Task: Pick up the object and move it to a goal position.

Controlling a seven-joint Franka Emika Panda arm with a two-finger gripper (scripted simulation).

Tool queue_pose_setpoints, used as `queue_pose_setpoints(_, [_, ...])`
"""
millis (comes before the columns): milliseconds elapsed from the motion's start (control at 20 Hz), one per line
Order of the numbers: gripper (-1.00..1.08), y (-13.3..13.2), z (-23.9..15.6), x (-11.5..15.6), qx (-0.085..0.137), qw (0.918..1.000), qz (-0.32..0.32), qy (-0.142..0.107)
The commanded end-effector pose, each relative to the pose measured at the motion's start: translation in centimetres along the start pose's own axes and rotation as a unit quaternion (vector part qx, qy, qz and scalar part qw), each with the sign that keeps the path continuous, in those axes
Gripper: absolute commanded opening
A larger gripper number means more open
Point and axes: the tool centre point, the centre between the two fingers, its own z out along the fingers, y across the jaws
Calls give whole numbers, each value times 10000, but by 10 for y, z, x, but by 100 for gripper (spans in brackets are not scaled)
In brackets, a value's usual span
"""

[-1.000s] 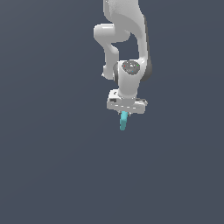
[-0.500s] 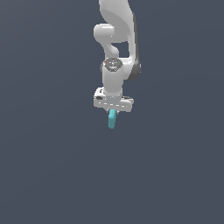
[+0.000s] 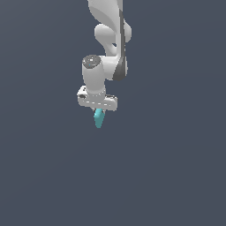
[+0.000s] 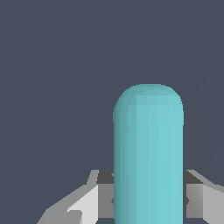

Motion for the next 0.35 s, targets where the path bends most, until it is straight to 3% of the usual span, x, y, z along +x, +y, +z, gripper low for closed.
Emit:
queue_pose_setpoints(0, [-100,12,-2,2,1,10000,-9,1])
queue_pose_setpoints(300, [-100,23,-3,4,-1,10000,-10,1])
